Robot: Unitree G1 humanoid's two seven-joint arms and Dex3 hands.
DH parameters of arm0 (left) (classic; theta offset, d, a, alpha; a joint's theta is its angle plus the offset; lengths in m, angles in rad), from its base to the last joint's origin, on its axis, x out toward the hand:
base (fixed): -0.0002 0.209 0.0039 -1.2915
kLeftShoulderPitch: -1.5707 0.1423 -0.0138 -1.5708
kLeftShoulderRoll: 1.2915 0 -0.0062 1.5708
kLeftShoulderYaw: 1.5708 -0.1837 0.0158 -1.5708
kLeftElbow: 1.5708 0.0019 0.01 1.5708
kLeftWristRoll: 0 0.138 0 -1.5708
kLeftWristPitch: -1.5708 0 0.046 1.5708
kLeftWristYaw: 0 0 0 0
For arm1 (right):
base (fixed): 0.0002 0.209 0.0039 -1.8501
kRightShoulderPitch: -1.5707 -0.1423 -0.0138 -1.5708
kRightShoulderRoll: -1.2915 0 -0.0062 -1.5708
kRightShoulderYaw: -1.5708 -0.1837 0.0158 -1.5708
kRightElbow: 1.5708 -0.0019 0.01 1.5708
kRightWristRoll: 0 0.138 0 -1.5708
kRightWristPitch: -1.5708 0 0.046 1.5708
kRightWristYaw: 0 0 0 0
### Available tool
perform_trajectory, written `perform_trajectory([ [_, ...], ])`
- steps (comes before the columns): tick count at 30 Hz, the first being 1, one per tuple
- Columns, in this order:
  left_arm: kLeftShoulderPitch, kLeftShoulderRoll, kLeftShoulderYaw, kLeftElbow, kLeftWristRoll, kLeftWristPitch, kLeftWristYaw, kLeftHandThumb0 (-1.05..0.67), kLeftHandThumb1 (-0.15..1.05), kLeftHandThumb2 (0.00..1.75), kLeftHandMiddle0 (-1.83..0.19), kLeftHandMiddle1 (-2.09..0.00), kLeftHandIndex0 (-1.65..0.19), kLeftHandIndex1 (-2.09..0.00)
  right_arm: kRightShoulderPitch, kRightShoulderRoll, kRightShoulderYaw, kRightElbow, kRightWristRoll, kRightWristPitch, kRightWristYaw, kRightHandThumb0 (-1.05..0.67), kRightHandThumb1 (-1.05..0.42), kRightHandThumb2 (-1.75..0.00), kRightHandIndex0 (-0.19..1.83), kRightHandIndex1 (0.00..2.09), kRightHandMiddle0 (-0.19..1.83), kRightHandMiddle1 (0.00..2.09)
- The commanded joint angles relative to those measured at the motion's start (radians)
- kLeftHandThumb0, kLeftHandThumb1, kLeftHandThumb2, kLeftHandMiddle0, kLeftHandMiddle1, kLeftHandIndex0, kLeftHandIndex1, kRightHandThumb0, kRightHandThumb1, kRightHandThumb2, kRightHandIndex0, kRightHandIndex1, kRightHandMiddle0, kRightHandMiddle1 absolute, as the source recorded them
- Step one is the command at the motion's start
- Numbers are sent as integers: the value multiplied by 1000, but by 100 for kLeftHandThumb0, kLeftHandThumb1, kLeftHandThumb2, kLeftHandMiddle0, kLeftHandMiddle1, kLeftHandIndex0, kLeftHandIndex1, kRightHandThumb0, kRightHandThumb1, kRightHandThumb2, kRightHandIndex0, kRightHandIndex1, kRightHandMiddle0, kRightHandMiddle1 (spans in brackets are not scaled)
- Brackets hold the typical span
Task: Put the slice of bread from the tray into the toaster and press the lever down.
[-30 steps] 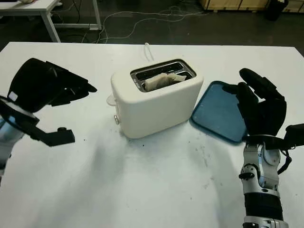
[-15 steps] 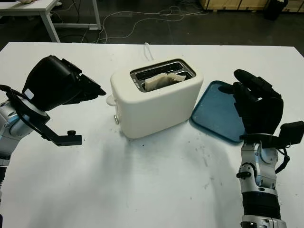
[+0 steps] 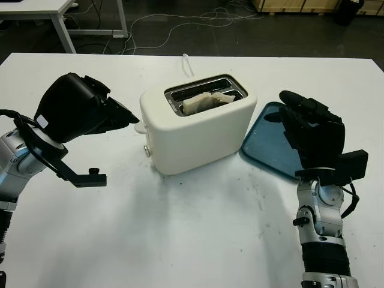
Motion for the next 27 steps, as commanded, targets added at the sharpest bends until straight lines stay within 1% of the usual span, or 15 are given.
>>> perform_trajectory([
  [1,2,-3,-9,5,-14,7,-7,-34,91,1,-110,-114,-128,-1,-5,-3,-4,8,-2,-25,8,-38,-92,-15,81,106,112,0],
  [6,-5,-9,-19,22,1,-2,8,-33,90,0,-110,-114,-129,-2,-2,-3,-7,5,3,-18,17,-39,-92,-15,80,106,112,0],
  [12,-12,-13,-32,33,9,2,12,-34,91,0,-112,-109,-129,-2,4,-3,-8,-1,0,-13,17,-40,-92,-16,81,107,112,0],
  [27,-38,-14,-70,110,26,-12,52,-34,92,2,-112,-106,-129,-1,7,5,-18,-1,21,-22,38,-40,-92,-16,80,109,112,0],
])
